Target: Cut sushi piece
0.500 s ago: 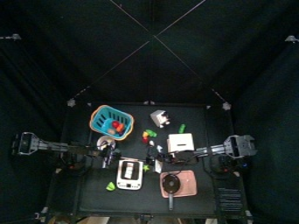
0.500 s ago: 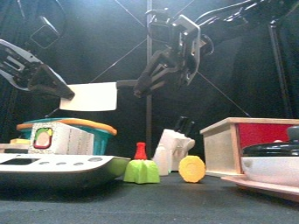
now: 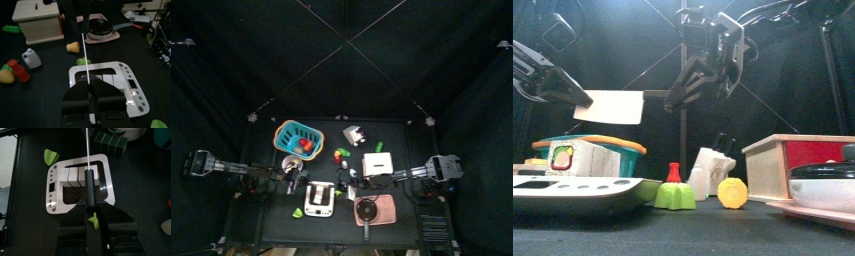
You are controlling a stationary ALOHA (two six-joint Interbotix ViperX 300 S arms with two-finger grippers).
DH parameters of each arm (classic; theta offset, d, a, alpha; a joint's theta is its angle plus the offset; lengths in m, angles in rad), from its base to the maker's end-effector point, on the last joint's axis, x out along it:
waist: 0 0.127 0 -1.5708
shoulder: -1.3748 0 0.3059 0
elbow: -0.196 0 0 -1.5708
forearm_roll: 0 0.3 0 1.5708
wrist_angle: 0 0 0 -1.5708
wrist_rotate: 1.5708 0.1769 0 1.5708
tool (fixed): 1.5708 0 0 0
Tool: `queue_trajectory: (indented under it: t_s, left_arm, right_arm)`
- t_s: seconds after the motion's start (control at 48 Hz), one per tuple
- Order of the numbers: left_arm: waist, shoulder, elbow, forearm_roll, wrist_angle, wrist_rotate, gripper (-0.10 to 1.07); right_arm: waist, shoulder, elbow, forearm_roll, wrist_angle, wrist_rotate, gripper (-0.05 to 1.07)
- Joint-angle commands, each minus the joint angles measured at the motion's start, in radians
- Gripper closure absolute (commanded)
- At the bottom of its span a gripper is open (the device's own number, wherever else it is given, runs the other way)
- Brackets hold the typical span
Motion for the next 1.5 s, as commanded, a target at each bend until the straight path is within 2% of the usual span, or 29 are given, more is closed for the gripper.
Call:
queue_trajectory:
  t_s: [0.0,0.25,0.521,1.083,1.479]
  left_arm:
    - [-0.009,-0.002,-0.005,-0.015,0.002,0.002,0.72]
    - [-0.017,0.005,0.002,-0.017,0.006,-0.002,0.72]
    - [-0.025,0.064,-0.008,-0.020,0.006,0.000,0.72]
    - [-0.026,0.129,-0.011,-0.054,0.005,-0.003,0.72]
    - [-0.026,0.135,-0.012,-0.060,0.003,-0.003,0.72]
  right_arm:
    - [-0.008,-0.009,-0.026,0.003,-0.003,0.003,0.69]
    - [-0.005,0.021,-0.038,0.009,-0.005,0.003,0.70]
    - [-0.002,0.029,-0.037,0.029,-0.005,0.003,0.70]
    - [0.003,0.044,-0.031,0.040,-0.005,0.003,0.70]
    - [0.006,0.054,-0.031,0.040,-0.005,0.003,0.70]
